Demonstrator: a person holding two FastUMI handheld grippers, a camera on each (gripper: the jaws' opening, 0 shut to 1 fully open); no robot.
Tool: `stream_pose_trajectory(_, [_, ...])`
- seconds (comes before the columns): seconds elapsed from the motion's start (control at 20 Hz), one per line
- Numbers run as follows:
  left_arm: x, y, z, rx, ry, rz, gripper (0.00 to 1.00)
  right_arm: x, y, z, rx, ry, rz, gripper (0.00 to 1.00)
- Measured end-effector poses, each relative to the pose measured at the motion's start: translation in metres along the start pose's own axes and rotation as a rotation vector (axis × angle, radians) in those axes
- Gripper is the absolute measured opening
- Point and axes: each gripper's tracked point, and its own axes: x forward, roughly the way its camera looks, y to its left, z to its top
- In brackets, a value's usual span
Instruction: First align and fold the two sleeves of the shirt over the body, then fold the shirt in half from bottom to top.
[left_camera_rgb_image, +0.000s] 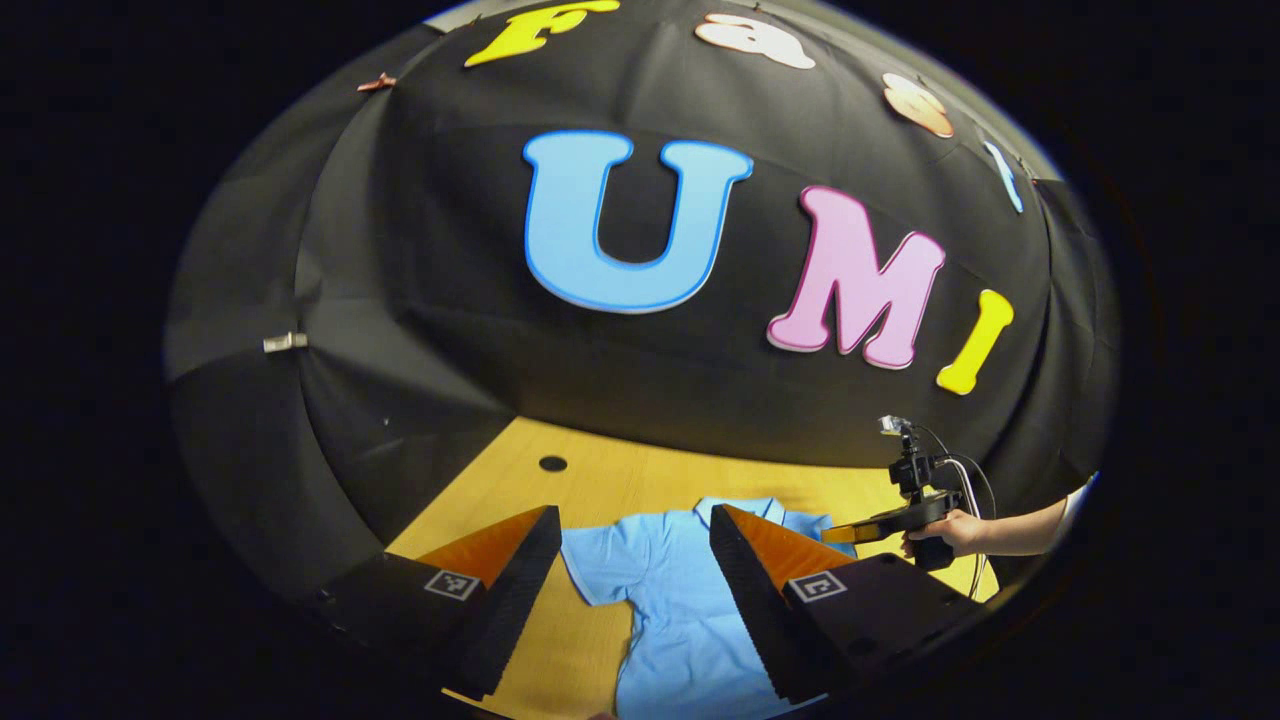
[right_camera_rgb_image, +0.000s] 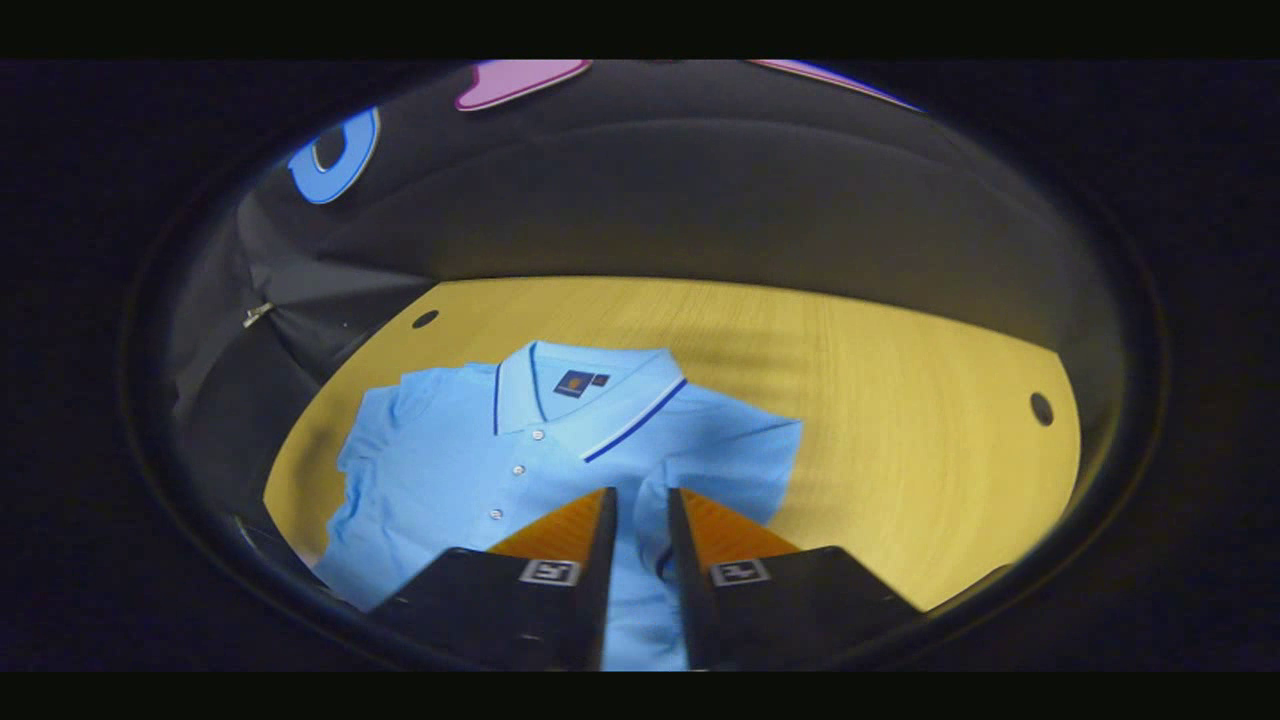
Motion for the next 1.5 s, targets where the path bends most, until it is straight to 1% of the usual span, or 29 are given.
stream_pose_trajectory(0.05, [0.009, 0.005, -0.009, -0.013, 0.018, 0.005, 0.92, -0.004, 0.006, 0.0, 0.022, 0.001, 0.027, 0.5])
stream_pose_trajectory(0.1, [0.02, 0.009, -0.016, -0.023, 0.038, 0.008, 0.96, 0.0, 0.011, -0.004, 0.04, -0.01, 0.046, 0.73])
stream_pose_trajectory(0.15, [0.031, 0.014, -0.022, -0.025, 0.056, 0.011, 0.92, -0.01, 0.011, 0.002, 0.043, -0.028, 0.044, 0.96])
stream_pose_trajectory(0.2, [0.043, 0.019, -0.028, -0.017, 0.074, 0.016, 0.96, -0.019, 0.009, 0.006, 0.043, -0.048, 0.037, 0.98])
stream_pose_trajectory(0.35, [0.088, 0.034, -0.042, 0.0, 0.136, 0.035, 0.96, -0.063, 0.001, 0.015, 0.037, -0.123, 0.024, 0.98])
stream_pose_trajectory(0.45, [0.123, 0.036, -0.054, -0.033, 0.184, 0.035, 0.96, -0.099, -0.01, 0.015, 0.014, -0.166, 0.004, 0.98])
stream_pose_trajectory(0.55, [0.154, 0.041, -0.067, -0.049, 0.231, 0.046, 0.96, -0.134, -0.022, 0.006, 0.002, -0.19, -0.025, 0.98])
stream_pose_trajectory(0.6, [0.172, 0.047, -0.077, -0.032, 0.259, 0.064, 0.96, -0.147, -0.027, -0.001, 0.008, -0.194, -0.039, 0.98])
stream_pose_trajectory(0.65, [0.188, 0.058, -0.091, -0.006, 0.286, 0.101, 0.96, -0.156, -0.035, -0.012, 0.019, -0.194, -0.059, 0.98])
stream_pose_trajectory(0.7, [0.198, 0.07, -0.104, 0.0, 0.326, 0.144, 0.96, -0.165, -0.045, -0.026, 0.033, -0.184, -0.09, 0.98])
stream_pose_trajectory(0.75, [0.21, 0.074, -0.12, -0.01, 0.372, 0.162, 0.96, -0.17, -0.055, -0.043, 0.047, -0.163, -0.119, 0.98])
stream_pose_trajectory(0.85, [0.228, 0.068, -0.151, -0.034, 0.445, 0.153, 0.96, -0.178, -0.071, -0.079, 0.093, -0.115, -0.152, 0.98])
stream_pose_trajectory(0.95, [0.238, 0.066, -0.171, -0.007, 0.505, 0.142, 0.95, -0.186, -0.081, -0.103, 0.146, -0.091, -0.171, 0.98])
stream_pose_trajectory(1.0, [0.239, 0.062, -0.189, -0.006, 0.561, 0.135, 0.95, -0.19, -0.085, -0.11, 0.171, -0.084, -0.174, 0.98])
stream_pose_trajectory(1.05, [0.244, 0.07, -0.191, 0.108, 0.536, 0.163, 0.94, -0.193, -0.087, -0.114, 0.192, -0.084, -0.176, 0.98])
stream_pose_trajectory(1.1, [0.249, 0.06, -0.198, 0.139, 0.532, 0.1, 0.88, -0.191, -0.089, -0.113, 0.203, -0.088, -0.182, 0.98])
stream_pose_trajectory(1.15, [0.25, 0.05, -0.197, 0.157, 0.51, 0.077, 0.62, -0.192, -0.091, -0.112, 0.208, -0.097, -0.186, 0.98])
stream_pose_trajectory(1.25, [0.253, 0.043, -0.198, 0.156, 0.508, 0.093, 0.09, -0.2, -0.097, -0.106, 0.217, -0.117, -0.183, 0.98])
stream_pose_trajectory(1.3, [0.253, 0.041, -0.195, 0.129, 0.509, 0.1, 0.12, -0.203, -0.098, -0.103, 0.22, -0.123, -0.179, 0.98])
stream_pose_trajectory(1.35, [0.254, 0.038, -0.193, 0.101, 0.502, 0.088, 0.07, -0.203, -0.097, -0.102, 0.218, -0.126, -0.176, 0.98])
stream_pose_trajectory(1.4, [0.255, 0.032, -0.188, 0.083, 0.488, 0.071, 0.07, -0.202, -0.096, -0.1, 0.211, -0.126, -0.172, 0.98])
stream_pose_trajectory(1.5, [0.254, 0.013, -0.166, 0.081, 0.413, -0.002, 0.06, -0.201, -0.093, -0.1, 0.193, -0.126, -0.168, 0.98])
